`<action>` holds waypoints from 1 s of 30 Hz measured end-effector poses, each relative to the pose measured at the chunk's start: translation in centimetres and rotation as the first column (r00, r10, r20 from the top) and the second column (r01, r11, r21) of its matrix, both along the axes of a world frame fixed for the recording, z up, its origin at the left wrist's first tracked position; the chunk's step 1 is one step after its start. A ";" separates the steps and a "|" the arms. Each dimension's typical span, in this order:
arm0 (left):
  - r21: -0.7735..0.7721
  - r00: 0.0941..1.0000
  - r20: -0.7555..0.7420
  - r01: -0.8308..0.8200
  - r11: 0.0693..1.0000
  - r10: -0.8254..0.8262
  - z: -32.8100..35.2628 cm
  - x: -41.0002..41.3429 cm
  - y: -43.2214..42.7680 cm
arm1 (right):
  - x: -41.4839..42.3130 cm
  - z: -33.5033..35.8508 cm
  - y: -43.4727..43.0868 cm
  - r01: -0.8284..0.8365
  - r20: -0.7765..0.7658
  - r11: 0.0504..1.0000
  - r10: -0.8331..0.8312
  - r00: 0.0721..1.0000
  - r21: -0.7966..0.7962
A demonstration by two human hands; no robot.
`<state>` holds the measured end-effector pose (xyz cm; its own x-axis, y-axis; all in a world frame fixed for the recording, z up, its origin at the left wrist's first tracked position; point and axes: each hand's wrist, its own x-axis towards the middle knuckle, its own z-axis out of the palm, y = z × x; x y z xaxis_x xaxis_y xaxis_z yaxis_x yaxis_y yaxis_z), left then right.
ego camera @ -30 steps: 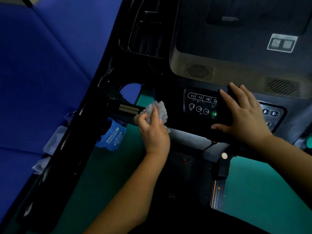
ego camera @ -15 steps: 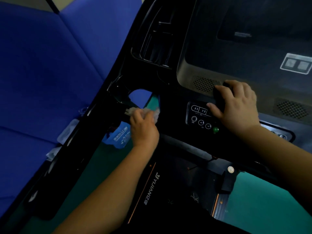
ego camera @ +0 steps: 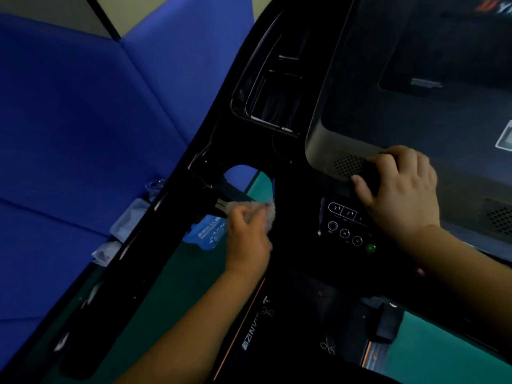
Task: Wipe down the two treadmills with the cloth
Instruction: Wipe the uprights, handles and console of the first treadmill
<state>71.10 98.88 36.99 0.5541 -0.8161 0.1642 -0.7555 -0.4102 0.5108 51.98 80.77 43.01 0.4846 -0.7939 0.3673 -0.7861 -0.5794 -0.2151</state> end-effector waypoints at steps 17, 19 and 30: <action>-0.232 0.995 -0.009 -0.099 0.968 0.100 7.0 10.7 -13.4 | 1.6 0.2 0.0 0.076 0.001 0.996 -0.076 0.997 -0.043; -0.256 1.000 -0.008 0.025 0.966 -0.028 6.5 7.1 -14.0 | 1.7 0.2 0.1 0.083 0.002 0.995 -0.083 0.997 -0.053; -0.149 0.984 0.171 0.077 0.986 -0.051 6.5 13.3 -12.2 | 1.6 0.2 0.1 0.077 0.002 0.996 -0.077 0.997 -0.053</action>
<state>84.41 86.63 43.46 0.4556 -0.8066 0.3765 -0.8573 -0.2836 0.4297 53.57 80.83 43.24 0.4232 -0.8081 0.4098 -0.8288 -0.5279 -0.1852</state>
